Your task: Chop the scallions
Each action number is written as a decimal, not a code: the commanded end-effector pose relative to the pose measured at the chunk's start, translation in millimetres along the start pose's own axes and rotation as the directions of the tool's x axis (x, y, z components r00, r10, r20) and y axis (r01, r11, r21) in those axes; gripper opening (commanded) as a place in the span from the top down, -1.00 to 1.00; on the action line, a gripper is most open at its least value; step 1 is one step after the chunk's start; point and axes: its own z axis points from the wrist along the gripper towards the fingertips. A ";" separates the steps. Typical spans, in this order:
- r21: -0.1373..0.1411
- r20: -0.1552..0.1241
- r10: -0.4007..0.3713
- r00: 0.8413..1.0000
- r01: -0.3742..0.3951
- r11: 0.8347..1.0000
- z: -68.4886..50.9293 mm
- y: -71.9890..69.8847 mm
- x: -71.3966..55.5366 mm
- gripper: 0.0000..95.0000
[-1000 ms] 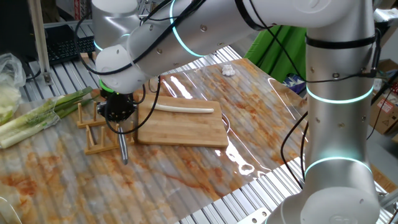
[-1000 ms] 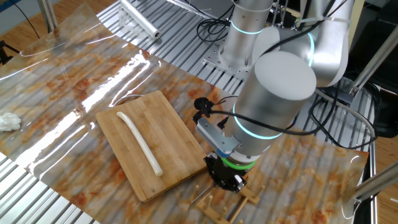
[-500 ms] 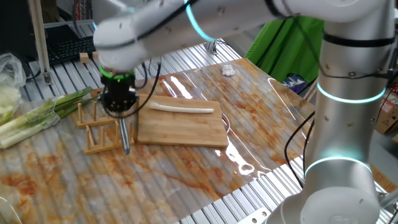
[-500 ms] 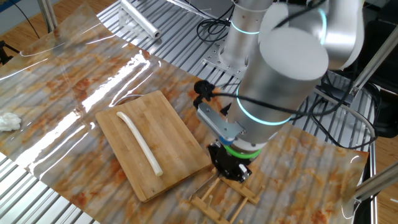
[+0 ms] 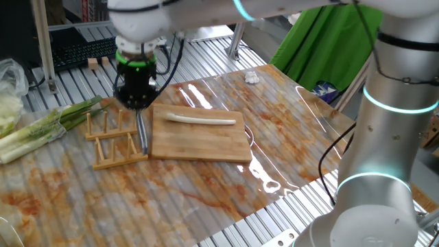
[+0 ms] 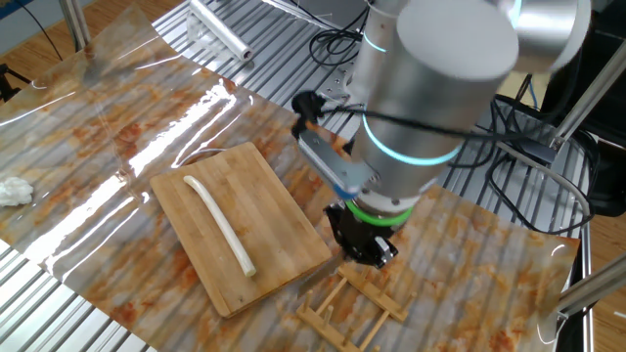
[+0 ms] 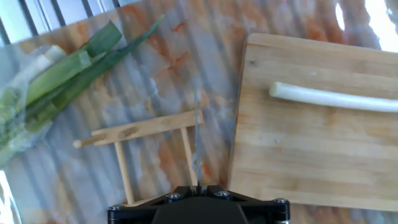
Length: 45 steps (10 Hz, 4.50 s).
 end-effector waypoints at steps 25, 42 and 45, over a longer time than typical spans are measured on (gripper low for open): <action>-0.052 0.012 0.049 0.999 -0.048 0.997 57.8 -119.8 -99.5 1.00; -0.066 0.026 0.050 0.998 -0.049 0.997 96.3 -124.5 -92.1 1.00; -0.086 0.056 0.054 0.997 -0.049 0.995 124.4 -122.5 -90.2 1.00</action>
